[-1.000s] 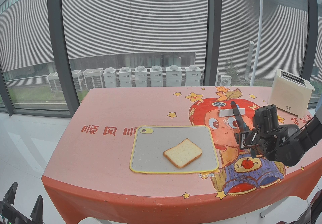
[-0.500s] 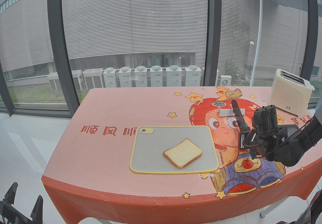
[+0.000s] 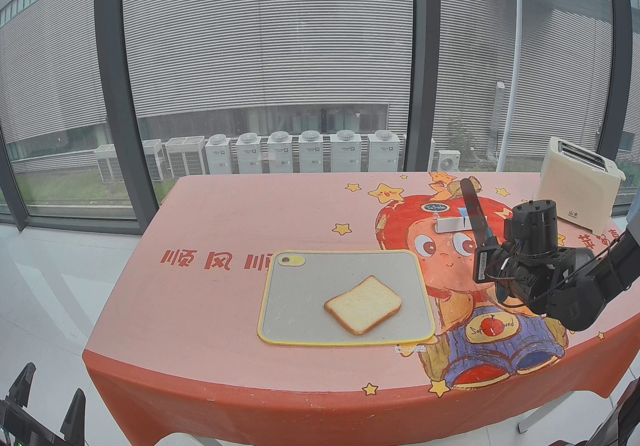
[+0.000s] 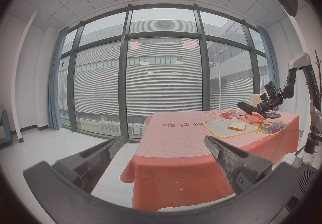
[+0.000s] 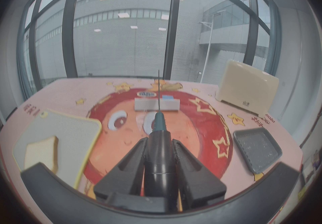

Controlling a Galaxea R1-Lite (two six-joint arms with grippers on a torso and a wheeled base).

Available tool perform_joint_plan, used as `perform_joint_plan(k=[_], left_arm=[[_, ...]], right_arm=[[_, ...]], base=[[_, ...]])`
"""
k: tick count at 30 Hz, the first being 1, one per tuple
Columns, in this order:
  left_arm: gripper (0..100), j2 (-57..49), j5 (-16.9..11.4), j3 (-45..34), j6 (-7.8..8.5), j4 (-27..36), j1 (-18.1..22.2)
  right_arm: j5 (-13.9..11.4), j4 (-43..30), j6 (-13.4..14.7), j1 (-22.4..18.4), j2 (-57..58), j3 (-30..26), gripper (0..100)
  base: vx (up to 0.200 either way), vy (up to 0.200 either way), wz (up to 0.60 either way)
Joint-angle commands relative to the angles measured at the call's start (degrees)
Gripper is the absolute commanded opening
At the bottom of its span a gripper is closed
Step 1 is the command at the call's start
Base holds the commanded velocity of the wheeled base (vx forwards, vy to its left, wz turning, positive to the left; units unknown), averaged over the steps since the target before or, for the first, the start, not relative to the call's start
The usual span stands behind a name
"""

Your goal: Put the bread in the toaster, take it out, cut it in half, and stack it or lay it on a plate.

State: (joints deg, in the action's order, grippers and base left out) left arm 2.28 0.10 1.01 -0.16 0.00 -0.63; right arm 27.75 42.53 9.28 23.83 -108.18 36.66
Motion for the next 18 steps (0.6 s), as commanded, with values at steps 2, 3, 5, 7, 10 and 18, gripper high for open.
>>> perform_joint_plan(k=[2,3,5,7,10,18], left_arm=[[100,0.01,-0.01,-1.01,-0.02,0.00,0.02],[100,0.01,-0.01,-1.01,-0.02,0.00,0.02],[100,0.01,-0.01,-1.01,-0.02,0.00,0.02],[100,0.01,-0.01,-1.01,-0.02,0.00,0.02],[100,0.01,-0.01,-1.01,-0.02,0.00,0.02],[100,0.01,0.08,-1.01,-0.02,0.00,0.02]], right_arm=[[-0.06,0.36,-0.31,-0.28,0.34,-0.36,0],[-0.06,0.36,-0.31,-0.28,0.43,-0.36,0],[-0.06,0.36,-0.31,-0.01,0.95,-0.45,0],[-0.06,0.18,-0.31,0.07,1.48,-0.62,0],[-0.06,-0.08,-0.31,0.16,2.36,-0.71,0],[-0.15,-0.26,-0.93,0.78,6.49,-1.33,0]], base=[[0.000,0.000,0.00],[0.000,0.000,0.00],[0.000,0.000,0.00],[0.000,0.000,0.00],[0.000,0.000,0.00],[0.000,0.000,0.00]])
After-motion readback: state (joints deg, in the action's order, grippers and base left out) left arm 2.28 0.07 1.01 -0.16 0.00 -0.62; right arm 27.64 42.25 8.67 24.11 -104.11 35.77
